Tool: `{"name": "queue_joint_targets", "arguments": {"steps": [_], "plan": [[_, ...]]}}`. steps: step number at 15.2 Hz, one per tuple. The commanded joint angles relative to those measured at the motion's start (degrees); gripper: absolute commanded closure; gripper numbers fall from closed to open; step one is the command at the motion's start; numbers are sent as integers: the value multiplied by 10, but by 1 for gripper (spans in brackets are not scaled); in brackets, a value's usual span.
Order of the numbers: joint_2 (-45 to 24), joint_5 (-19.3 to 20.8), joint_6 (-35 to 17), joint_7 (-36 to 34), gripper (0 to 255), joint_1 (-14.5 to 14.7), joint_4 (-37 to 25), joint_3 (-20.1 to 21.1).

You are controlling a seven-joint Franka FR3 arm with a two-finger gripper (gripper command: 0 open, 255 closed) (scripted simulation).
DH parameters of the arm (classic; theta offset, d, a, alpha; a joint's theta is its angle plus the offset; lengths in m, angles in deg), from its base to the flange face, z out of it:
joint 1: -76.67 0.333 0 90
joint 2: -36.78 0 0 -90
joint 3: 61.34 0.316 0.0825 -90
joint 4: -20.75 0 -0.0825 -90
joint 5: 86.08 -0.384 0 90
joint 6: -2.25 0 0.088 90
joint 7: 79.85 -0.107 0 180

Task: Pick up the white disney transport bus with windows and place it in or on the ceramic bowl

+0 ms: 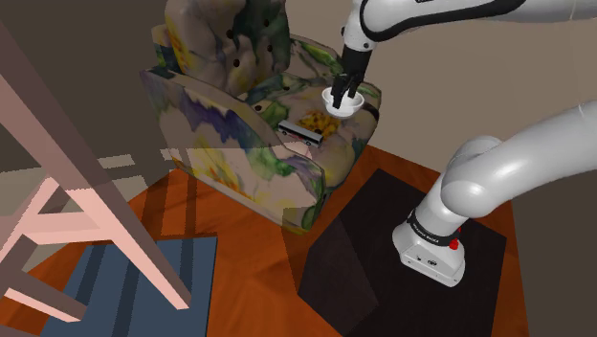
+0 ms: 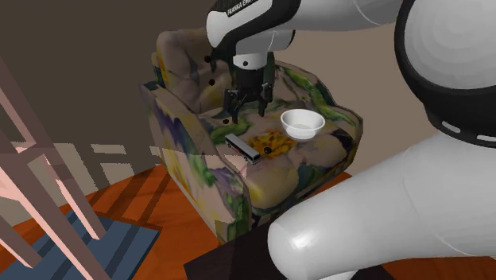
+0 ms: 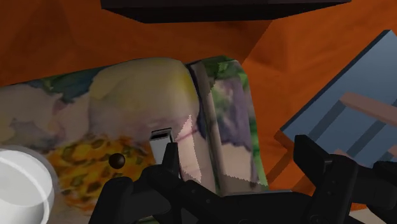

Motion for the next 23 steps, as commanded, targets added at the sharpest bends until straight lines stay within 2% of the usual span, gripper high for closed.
{"name": "queue_joint_targets", "arguments": {"steps": [1,7,13,23], "plan": [[-36,0,-36,8,0,0,-1,-7],[-160,-9,-136,37,0,0,-24,-29],[-294,-38,-216,75,0,-1,-76,-45],[-523,-102,-290,138,0,-27,-224,-38]]}}
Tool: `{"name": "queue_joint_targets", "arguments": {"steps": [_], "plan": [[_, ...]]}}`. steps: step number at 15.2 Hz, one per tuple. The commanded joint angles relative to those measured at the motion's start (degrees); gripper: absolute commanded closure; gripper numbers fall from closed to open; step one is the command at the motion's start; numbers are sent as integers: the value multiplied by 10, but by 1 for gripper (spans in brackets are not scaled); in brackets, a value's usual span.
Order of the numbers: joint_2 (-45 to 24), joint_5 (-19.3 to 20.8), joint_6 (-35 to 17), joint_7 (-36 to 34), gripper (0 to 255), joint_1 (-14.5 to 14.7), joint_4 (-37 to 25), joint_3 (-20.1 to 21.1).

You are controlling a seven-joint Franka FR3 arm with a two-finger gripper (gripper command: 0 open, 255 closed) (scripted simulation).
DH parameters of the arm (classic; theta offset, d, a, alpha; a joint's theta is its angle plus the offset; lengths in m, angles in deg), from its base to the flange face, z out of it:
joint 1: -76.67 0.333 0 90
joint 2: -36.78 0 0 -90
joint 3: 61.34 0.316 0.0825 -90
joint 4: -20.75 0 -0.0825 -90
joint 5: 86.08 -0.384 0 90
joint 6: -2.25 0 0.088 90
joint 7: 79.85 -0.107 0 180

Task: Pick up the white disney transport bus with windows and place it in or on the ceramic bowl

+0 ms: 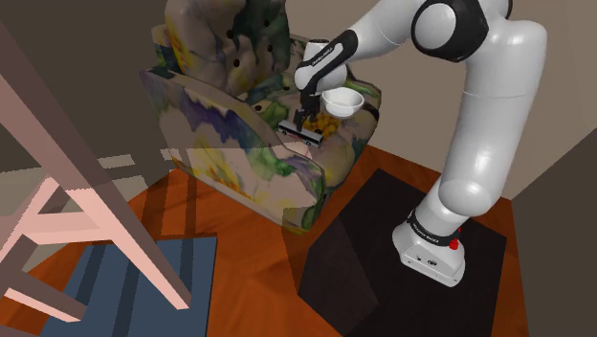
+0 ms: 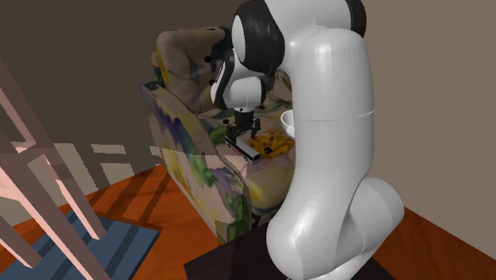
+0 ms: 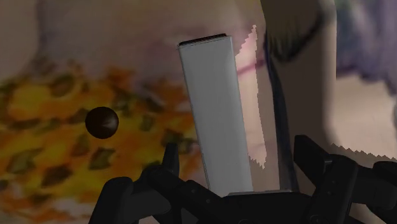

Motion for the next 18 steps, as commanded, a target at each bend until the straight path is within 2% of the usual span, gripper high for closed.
{"name": "queue_joint_targets", "arguments": {"steps": [1,9,17,18], "plan": [[-46,-11,-11,8,0,-6,-34,5],[-94,-24,-54,17,0,-12,-39,15],[-94,-24,-53,17,0,-12,-39,15],[-94,-24,-53,17,255,-12,-39,15]]}}
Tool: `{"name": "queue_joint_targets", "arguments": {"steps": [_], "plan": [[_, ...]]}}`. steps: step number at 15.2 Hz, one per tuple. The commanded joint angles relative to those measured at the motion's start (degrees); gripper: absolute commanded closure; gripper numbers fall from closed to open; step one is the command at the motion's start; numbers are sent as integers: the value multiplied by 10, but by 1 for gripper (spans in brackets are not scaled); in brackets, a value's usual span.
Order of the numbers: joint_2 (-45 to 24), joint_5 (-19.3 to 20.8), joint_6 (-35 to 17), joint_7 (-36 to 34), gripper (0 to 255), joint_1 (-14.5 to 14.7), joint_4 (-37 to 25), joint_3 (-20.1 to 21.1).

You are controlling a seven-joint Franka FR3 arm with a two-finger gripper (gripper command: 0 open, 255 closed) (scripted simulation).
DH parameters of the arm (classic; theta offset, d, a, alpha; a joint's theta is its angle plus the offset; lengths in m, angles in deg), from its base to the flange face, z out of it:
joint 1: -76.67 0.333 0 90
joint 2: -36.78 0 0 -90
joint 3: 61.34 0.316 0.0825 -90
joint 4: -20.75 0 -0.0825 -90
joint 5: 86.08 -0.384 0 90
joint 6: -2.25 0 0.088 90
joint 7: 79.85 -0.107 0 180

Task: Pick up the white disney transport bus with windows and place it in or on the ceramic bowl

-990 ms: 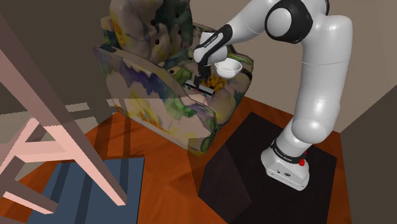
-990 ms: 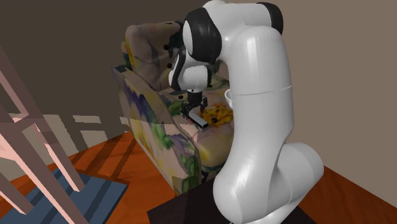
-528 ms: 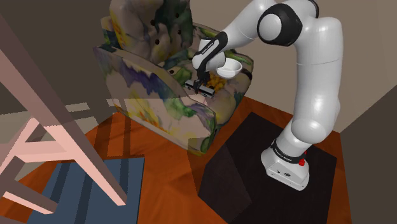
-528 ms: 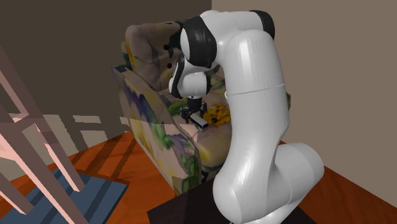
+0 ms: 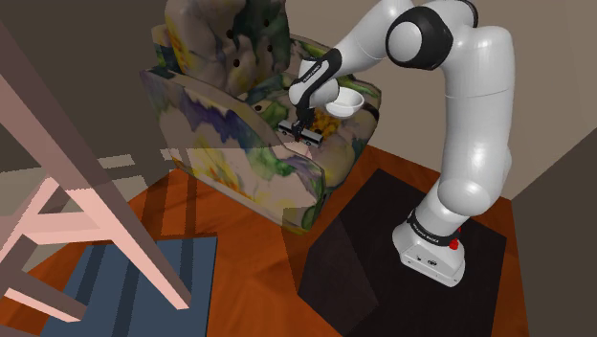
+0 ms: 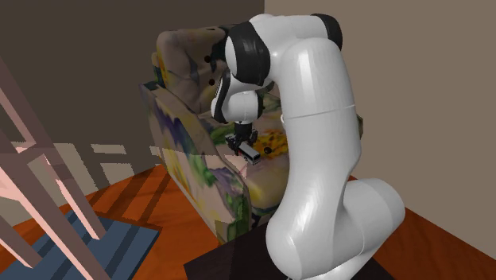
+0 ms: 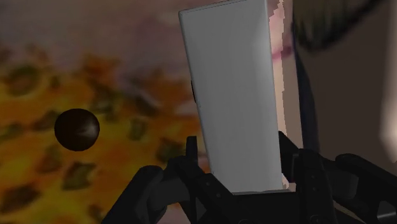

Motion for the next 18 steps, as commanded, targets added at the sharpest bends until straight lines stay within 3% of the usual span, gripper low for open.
{"name": "queue_joint_targets", "arguments": {"steps": [1,9,18], "plan": [[0,0,0,0,255,0,0,0],[0,0,0,0,255,0,0,0],[53,15,51,-11,255,7,1,-10]]}}
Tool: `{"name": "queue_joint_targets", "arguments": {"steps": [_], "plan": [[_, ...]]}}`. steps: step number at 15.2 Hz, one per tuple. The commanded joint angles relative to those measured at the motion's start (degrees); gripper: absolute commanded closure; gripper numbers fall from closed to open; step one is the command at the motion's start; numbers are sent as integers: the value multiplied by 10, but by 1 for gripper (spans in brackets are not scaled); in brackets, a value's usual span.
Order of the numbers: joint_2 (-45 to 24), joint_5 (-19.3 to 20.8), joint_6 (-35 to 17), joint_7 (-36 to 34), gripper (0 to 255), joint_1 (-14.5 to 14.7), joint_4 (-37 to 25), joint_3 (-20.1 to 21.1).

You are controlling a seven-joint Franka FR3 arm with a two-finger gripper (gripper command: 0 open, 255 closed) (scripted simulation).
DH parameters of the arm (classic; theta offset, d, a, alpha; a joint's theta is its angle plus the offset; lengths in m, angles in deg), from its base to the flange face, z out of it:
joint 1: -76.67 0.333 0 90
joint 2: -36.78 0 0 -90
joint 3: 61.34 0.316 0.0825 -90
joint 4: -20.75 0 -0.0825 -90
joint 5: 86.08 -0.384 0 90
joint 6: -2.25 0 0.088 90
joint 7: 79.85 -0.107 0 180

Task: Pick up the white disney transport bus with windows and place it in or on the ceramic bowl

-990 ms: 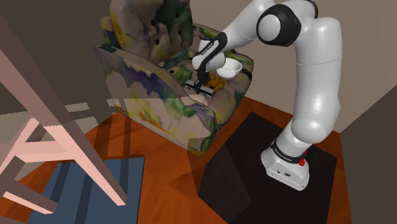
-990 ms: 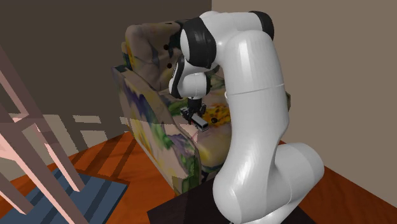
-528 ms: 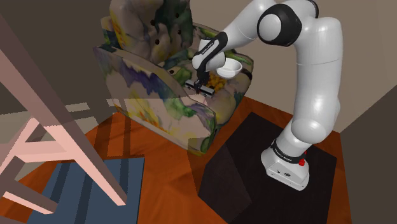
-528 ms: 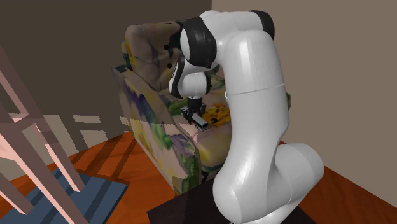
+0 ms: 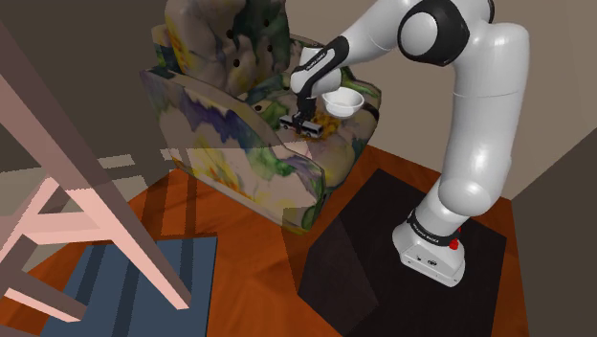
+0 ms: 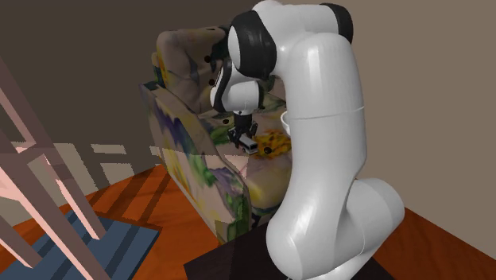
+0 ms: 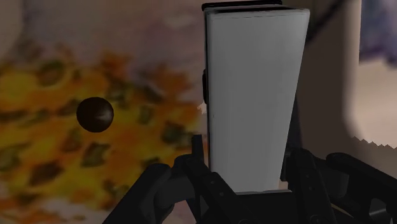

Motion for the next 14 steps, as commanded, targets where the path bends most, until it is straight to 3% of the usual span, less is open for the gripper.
{"name": "queue_joint_targets", "arguments": {"steps": [1,14], "plan": [[11,3,12,-2,255,1,-1,-2],[75,24,93,-17,255,8,-19,-12]]}}
